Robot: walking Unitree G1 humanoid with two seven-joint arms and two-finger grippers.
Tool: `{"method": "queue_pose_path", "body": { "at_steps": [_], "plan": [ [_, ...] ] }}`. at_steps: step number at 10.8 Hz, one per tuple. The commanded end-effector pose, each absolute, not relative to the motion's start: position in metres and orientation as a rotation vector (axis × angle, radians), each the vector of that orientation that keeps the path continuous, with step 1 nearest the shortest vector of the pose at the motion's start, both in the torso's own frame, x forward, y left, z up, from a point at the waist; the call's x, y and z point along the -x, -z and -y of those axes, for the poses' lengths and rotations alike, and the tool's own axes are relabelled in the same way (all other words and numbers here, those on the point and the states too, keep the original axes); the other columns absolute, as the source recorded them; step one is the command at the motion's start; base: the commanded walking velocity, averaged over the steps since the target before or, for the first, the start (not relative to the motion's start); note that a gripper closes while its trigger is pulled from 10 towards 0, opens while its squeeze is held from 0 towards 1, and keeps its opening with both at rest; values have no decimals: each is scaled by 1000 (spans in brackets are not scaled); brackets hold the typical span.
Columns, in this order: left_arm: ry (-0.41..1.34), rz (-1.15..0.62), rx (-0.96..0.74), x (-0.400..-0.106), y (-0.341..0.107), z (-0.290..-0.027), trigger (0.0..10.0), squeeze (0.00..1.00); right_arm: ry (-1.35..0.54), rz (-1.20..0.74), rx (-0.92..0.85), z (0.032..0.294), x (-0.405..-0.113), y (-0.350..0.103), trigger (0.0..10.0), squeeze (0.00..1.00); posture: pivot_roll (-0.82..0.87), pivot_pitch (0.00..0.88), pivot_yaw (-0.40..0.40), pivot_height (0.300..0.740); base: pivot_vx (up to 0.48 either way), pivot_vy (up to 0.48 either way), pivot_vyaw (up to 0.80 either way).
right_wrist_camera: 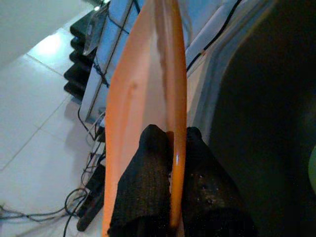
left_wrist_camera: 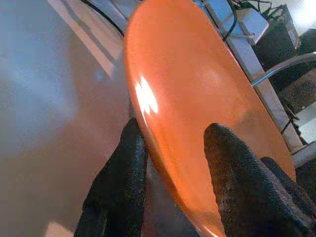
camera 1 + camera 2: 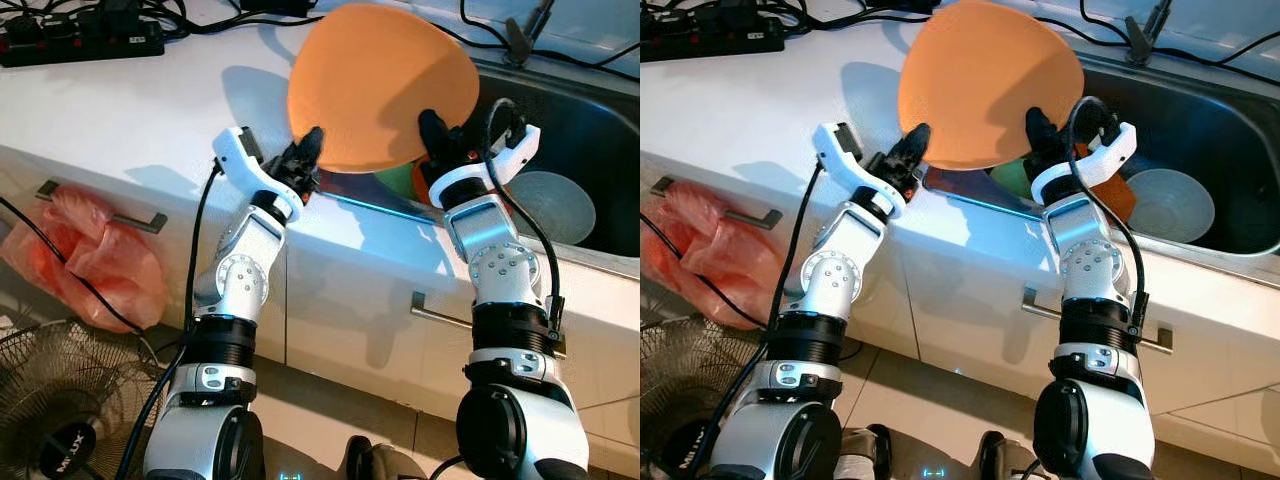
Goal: Kitchen organization
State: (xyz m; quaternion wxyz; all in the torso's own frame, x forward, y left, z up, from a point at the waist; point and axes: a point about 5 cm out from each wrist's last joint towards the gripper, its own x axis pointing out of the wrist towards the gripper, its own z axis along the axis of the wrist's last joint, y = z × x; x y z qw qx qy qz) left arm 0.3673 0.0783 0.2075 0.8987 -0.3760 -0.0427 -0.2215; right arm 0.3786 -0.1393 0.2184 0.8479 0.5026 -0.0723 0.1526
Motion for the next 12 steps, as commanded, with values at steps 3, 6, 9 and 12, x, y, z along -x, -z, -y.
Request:
{"method": "queue_pose_path", "body": {
  "at_steps": [3,6,9,12],
  "plan": [
    [520,68,699,-362,-205,-64,10000,1000,-180,199,-1125,160,-384,-221,0,0,51,154,-44,740,0,0,0],
    [538,61,614,-360,-204,-62,10000,0,-59,241,-1126,180,-387,-221,0,0,53,151,-39,740,0,0,0],
    [572,68,450,-357,-205,-58,10000,0,49,267,-1082,195,-386,-217,0,0,55,152,-39,740,0,0,0],
    [604,58,221,-351,-201,-56,10000,0,112,287,-949,203,-386,-216,0,0,58,152,-38,740,0,0,0]
  ]
}}
